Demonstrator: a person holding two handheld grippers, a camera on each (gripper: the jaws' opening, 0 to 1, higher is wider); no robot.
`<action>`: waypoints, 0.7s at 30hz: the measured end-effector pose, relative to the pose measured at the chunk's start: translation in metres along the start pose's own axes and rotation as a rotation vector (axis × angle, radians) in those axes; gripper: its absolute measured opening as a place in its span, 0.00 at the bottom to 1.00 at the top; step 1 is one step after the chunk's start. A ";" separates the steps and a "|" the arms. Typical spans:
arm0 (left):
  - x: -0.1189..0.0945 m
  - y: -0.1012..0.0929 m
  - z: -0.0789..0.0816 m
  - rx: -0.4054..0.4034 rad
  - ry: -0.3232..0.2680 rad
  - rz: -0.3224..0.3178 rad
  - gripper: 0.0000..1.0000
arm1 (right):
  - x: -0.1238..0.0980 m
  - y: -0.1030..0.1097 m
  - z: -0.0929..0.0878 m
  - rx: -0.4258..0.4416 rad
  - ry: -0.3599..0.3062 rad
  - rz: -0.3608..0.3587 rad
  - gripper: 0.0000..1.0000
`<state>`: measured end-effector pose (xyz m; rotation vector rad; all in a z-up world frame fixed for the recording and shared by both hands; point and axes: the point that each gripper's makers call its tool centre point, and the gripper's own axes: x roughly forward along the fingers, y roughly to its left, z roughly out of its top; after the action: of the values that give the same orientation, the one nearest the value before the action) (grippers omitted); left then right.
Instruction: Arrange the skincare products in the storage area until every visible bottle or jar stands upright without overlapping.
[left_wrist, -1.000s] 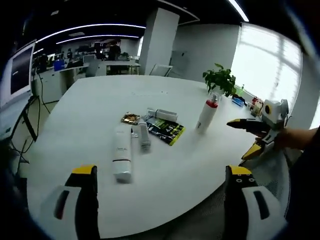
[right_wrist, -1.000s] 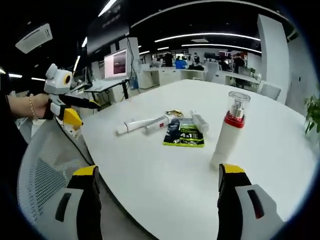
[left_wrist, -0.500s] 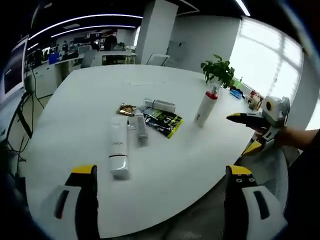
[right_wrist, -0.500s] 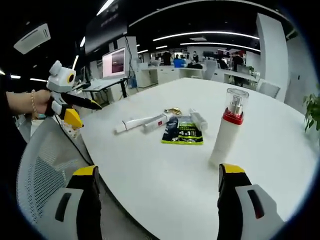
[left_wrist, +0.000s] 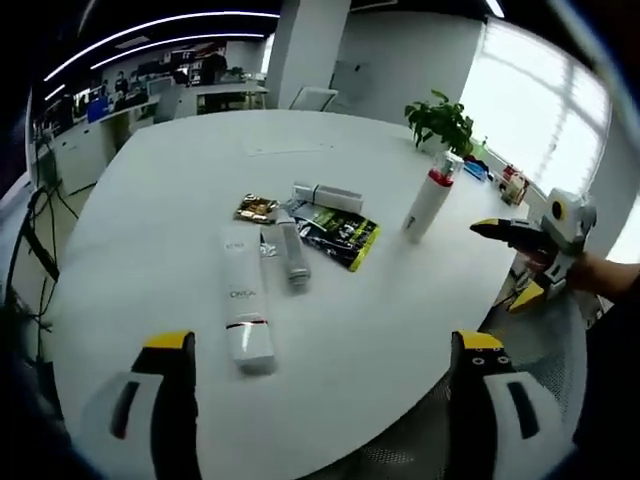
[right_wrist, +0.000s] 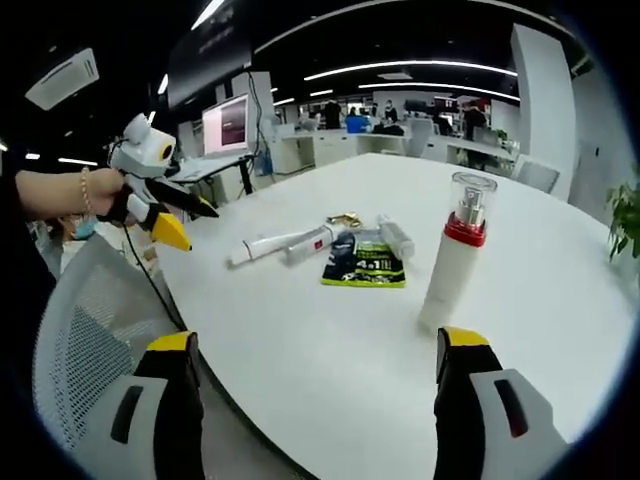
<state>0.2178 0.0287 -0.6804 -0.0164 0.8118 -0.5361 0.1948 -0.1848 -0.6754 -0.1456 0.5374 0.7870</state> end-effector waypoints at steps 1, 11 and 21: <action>0.003 0.004 0.000 -0.001 0.013 0.000 0.94 | 0.000 0.000 0.000 0.002 -0.002 0.000 0.98; 0.021 0.037 0.016 0.011 0.049 0.050 0.84 | 0.001 -0.002 -0.003 0.014 0.004 -0.007 0.97; 0.047 0.049 0.016 0.021 0.130 0.053 0.67 | 0.001 -0.003 -0.003 0.024 0.009 -0.010 0.97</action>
<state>0.2772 0.0465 -0.7123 0.0600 0.9304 -0.4991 0.1964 -0.1875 -0.6789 -0.1292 0.5542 0.7704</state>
